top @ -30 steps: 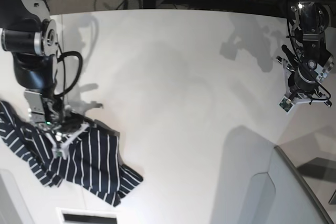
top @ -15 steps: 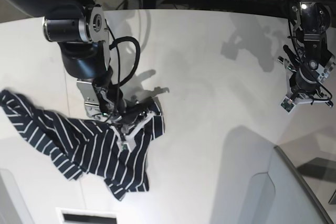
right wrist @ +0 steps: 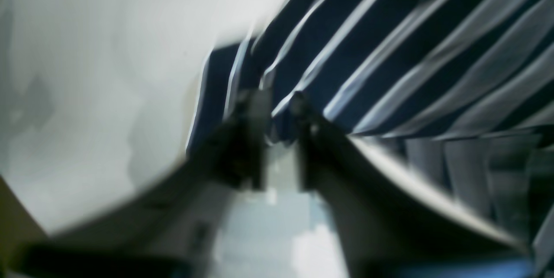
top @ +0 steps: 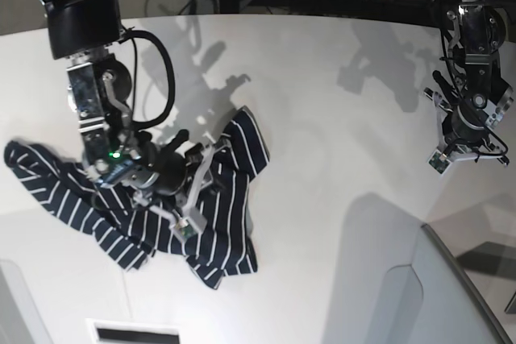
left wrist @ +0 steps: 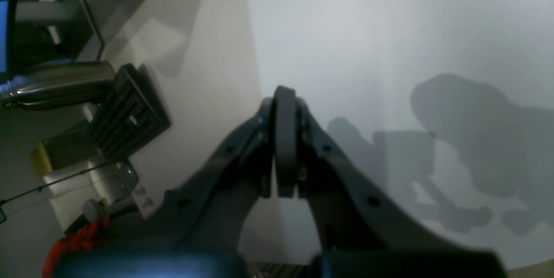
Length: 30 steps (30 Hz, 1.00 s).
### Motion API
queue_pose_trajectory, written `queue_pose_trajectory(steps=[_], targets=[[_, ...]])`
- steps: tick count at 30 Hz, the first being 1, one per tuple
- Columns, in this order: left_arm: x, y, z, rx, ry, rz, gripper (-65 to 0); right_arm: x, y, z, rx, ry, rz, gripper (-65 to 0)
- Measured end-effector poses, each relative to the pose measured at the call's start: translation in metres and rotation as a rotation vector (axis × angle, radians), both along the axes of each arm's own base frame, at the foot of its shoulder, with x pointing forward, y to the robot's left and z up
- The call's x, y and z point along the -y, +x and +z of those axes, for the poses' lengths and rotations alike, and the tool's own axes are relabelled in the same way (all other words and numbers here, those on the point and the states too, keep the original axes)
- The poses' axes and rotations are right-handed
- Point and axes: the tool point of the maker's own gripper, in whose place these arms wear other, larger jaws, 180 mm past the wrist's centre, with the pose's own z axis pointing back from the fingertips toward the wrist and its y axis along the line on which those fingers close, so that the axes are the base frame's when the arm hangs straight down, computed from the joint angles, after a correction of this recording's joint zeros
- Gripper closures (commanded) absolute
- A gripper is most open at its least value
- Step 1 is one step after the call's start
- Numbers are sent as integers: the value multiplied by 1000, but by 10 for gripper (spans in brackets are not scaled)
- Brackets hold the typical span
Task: Layout the t-shirt on the table in an organized manner, then fold the t-shirt properly
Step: 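Lift and drag the grasped fold with the right gripper to spread it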
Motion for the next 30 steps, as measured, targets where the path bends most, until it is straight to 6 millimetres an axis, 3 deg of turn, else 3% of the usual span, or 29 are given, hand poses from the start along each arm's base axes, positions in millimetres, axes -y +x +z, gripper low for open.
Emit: queue_pose_trajectory(steps=[1,3,6,9,14,20,30], targets=[[0,0,0,-1,1,0,0,3,3,4,8,28,-19,-261],[-4,-2,0,-7,12,6,0,26,8,-10,-42,32,-93,-315],[-5,-2,1,-5,14,7,0,87,21,-41,-125,-48,-226,-306],[-2,-1,0,-2,5,4,0,124,45,-45,-95,-66,-292,-305],[-2,-2,0,-4,7,6,0,113,46,-53,-99,-17,-274,-305],[-2,-3,-1,-6,6,4,0,155,56,-59,-99,-58,-349,-305],[-2,-3,-1,-7,6,5,0,164,62,-77,-142,-26,-394,-306]])
